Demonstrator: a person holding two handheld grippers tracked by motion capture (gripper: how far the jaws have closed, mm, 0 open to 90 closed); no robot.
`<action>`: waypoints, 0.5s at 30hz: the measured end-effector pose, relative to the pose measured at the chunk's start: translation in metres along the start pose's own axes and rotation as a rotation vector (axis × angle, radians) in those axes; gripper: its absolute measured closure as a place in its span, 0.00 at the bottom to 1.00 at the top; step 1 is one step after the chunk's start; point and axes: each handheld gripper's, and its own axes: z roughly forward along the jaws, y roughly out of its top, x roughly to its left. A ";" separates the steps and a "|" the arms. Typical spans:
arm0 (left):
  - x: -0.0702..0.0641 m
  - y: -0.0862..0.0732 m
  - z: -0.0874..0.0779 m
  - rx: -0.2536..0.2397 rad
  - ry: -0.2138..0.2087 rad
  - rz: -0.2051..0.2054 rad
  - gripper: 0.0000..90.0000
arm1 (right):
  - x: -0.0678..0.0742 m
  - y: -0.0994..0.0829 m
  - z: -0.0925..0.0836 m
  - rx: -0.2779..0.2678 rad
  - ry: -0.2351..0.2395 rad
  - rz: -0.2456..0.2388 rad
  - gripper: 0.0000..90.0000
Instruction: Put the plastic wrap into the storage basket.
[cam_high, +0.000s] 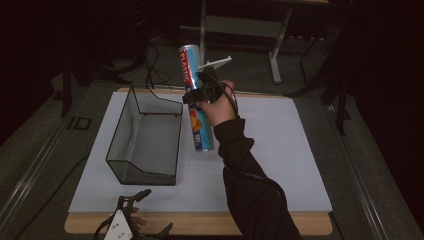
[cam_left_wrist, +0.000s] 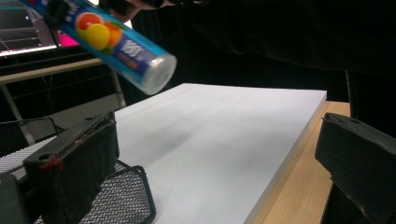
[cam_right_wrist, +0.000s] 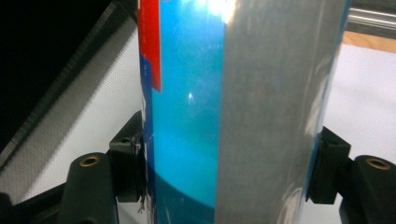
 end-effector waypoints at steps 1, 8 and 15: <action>0.000 0.000 0.000 0.004 0.001 0.005 0.00 | 0.003 0.000 0.002 -0.013 0.011 0.010 0.35; 0.000 0.000 -0.001 0.004 0.004 0.010 0.00 | 0.022 0.000 0.023 -0.053 0.070 0.053 0.35; 0.000 0.000 -0.001 0.004 -0.005 0.006 0.00 | 0.042 -0.003 0.044 -0.076 0.106 0.091 0.35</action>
